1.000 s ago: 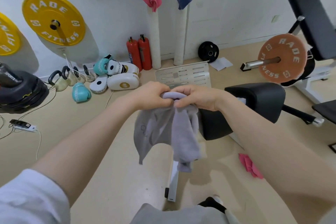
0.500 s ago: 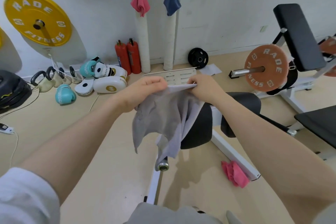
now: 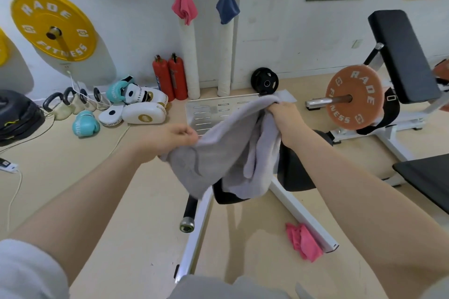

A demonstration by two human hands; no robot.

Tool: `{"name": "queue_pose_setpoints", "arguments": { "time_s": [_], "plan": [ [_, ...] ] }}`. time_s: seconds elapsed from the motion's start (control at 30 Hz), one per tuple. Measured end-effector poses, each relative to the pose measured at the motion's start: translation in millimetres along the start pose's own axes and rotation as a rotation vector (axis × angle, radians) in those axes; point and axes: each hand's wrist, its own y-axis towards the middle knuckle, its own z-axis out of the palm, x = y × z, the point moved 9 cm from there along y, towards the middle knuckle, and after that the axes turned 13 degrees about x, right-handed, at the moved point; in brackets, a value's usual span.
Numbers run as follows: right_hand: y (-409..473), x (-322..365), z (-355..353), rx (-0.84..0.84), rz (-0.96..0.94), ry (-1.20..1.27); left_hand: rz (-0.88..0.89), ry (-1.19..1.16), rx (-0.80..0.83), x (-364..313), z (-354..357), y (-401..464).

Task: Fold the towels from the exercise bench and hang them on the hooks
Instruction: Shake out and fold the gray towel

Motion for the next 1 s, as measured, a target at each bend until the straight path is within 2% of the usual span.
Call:
{"name": "queue_pose_setpoints", "arguments": {
  "time_s": [0.03, 0.07, 0.13, 0.2, 0.3, 0.37, 0.43, 0.5, 0.57, 0.63, 0.67, 0.7, 0.77, 0.87, 0.93, 1.0],
  "plan": [
    [-0.3, 3.7, 1.3, 0.035, -0.029, -0.013, -0.016, 0.292, -0.047, -7.0, 5.2, 3.5],
    [-0.1, 6.6, 3.6, 0.077, -0.064, -0.048, -0.011, 0.402, -0.095, -18.0, 12.1, 4.9],
    [-3.8, 13.3, 13.2, 0.181, -0.142, -0.161, 0.084, 0.257, -0.148, -45.1, 26.1, 2.2],
    [-10.5, 17.3, 26.4, 0.308, -0.202, -0.34, 0.227, 0.085, -0.105, -75.4, 42.1, 3.0],
    [-25.6, 20.2, 40.9, 0.503, -0.259, -0.438, 0.24, 0.194, -0.027, -102.3, 66.7, 15.6],
    [-32.8, 20.5, 38.6, 0.57, -0.277, -0.396, 0.212, 0.324, -0.059, -111.5, 73.5, 24.2],
    [-35.4, 17.4, 30.9, 0.601, -0.281, -0.382, 0.177, 0.307, -0.12, -111.0, 73.3, 30.8],
    [-33.0, 11.6, 19.2, 0.58, -0.261, -0.388, 0.178, 0.193, -0.239, -111.0, 65.9, 30.9],
    [-30.7, 3.8, 9.5, 0.579, -0.222, -0.399, 0.226, -0.091, -0.375, -108.5, 53.7, 25.9],
    [-29.6, -5.5, 4.7, 0.621, -0.186, -0.429, 0.248, -0.5, -0.475, -96.6, 40.1, 22.3],
    [-28.5, -11.7, 2.7, 0.635, -0.163, -0.438, 0.243, -0.615, -0.518, -88.5, 33.2, 23.3],
    [-27.8, -15.7, -0.1, 0.634, -0.152, -0.435, 0.218, -0.629, -0.53, -86.1, 30.2, 22.7],
    [-26.9, -18.9, -4.2, 0.607, -0.165, -0.404, 0.19, -0.526, -0.47, -89.3, 34.8, 20.9],
    [-27.0, -14.3, -6.8, 0.554, -0.234, -0.324, 0.15, -0.2, -0.213, -100.5, 63.4, 29.1],
    [-29.4, -7.3, -4.1, 0.539, -0.281, -0.335, 0.248, -0.03, -0.035, -120.6, 86.5, 30.3],
    [-34.3, 0.9, 0.6, 0.552, -0.324, -0.348, 0.34, 0.018, 0.07, -139.7, 104.0, 28.3]
  ]
}}
